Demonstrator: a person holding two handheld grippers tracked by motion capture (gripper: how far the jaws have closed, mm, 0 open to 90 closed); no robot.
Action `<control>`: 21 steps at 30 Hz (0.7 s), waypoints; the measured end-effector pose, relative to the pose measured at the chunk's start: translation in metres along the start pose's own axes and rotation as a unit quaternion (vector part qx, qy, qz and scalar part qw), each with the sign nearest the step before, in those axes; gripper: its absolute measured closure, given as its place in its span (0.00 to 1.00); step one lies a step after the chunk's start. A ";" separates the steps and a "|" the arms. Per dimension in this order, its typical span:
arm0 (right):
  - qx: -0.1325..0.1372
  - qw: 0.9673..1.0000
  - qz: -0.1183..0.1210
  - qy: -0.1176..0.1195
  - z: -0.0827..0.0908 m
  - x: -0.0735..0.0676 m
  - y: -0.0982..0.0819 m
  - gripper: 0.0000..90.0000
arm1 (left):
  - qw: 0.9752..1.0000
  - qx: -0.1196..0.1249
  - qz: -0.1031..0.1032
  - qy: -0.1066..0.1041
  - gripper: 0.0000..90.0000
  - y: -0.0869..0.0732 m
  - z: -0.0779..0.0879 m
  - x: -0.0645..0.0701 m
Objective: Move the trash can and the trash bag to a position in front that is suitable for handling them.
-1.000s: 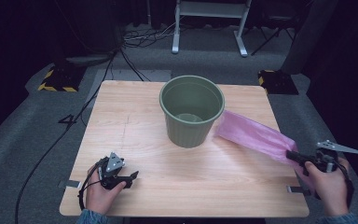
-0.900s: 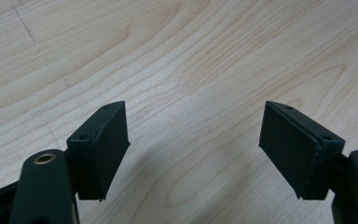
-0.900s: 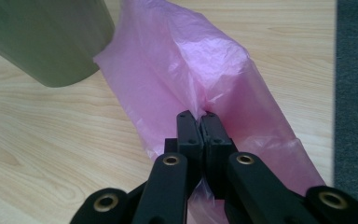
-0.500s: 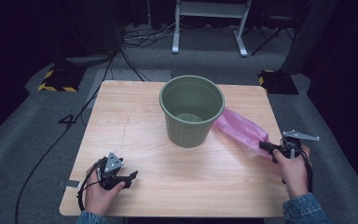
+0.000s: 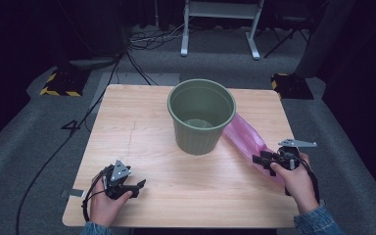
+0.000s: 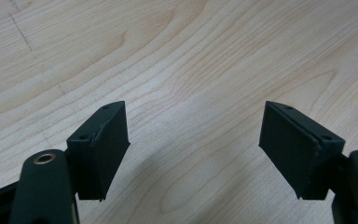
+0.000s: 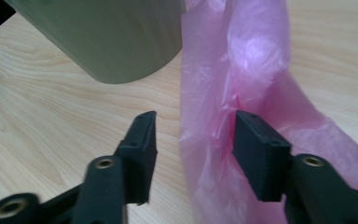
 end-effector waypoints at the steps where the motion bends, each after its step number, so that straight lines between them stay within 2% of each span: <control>1: 0.003 1.000 0.004 -0.004 0.006 0.000 0.003 0.50 | 1.000 0.000 0.000 -0.001 0.26 0.000 0.000 0.000; 4: 0.011 0.999 0.020 -0.025 0.024 0.008 0.011 0.47 | 1.000 0.001 -0.001 -0.001 0.26 0.001 0.000 0.001; 6: 0.008 0.999 0.029 -0.046 0.032 0.020 0.013 0.47 | 1.000 0.002 -0.001 -0.002 0.26 0.001 0.000 0.001; 9: -0.008 0.997 0.024 -0.074 0.038 0.044 0.006 0.49 | 1.000 0.002 -0.001 -0.002 0.26 0.001 -0.001 0.001; 12: -0.030 0.994 0.011 -0.102 0.036 0.071 -0.010 0.50 | 1.000 0.000 0.000 -0.002 0.26 0.001 -0.001 0.001; 16: -0.047 0.992 -0.005 -0.115 0.029 0.097 -0.031 0.50 | 1.000 -0.002 -0.001 -0.003 0.26 0.001 -0.001 0.001; 19: -0.060 0.990 -0.009 -0.129 0.025 0.109 -0.044 0.50 | 1.000 -0.002 -0.001 -0.003 0.26 0.000 -0.002 0.002; 21: -0.072 0.990 -0.014 -0.124 0.022 0.111 -0.052 0.51 | 1.000 -0.003 -0.001 -0.003 0.26 0.000 -0.002 0.001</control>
Point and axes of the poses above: each handheld gripper's, and its own axes: z roughly backward along the jaws, y roughly out of its top, x roughly to its right, the point moved 8 cm from there along -z, roughly forward along the jaws, and after that the axes turned 1 degree about -z, right-handed, at the moved point
